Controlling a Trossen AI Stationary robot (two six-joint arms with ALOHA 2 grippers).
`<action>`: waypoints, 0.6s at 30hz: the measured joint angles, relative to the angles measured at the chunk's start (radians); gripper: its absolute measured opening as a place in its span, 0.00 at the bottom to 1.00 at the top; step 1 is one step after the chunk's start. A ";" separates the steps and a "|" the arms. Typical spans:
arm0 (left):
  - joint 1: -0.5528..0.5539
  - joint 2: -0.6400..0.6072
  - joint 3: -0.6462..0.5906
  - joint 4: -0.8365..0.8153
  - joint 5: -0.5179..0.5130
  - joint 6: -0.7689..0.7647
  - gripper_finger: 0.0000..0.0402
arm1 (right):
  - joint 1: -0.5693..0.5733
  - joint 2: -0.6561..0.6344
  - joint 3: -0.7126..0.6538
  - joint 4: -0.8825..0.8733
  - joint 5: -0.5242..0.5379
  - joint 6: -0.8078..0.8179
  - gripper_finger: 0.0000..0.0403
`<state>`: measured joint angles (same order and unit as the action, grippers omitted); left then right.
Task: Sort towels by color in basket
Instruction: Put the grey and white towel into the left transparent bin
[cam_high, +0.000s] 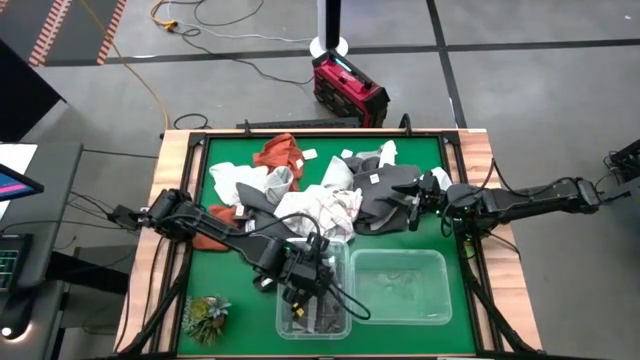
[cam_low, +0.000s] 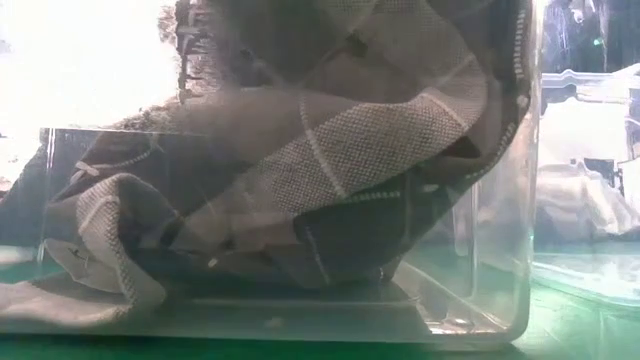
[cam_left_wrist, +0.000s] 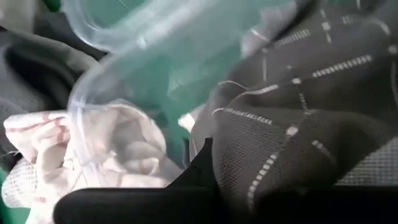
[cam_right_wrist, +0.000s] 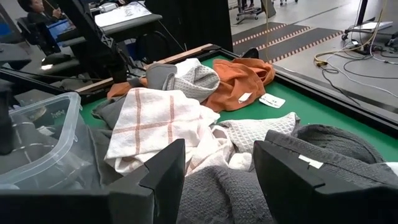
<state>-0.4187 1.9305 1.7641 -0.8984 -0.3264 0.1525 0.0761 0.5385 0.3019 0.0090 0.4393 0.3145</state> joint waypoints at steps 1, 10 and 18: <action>0.000 0.000 0.000 0.001 0.000 -0.006 0.05 | 0.000 0.000 0.000 0.000 0.000 0.000 0.54; 0.001 -0.002 0.082 -0.143 0.026 -0.010 0.34 | 0.000 0.000 0.000 0.000 0.000 0.000 0.54; 0.003 -0.005 0.310 -0.325 0.055 -0.015 0.42 | 0.000 0.000 0.000 0.002 0.000 0.000 0.54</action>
<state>-0.4156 1.9251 2.0739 -1.2229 -0.2711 0.1371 0.0761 0.5387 0.3019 0.0109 0.4393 0.3146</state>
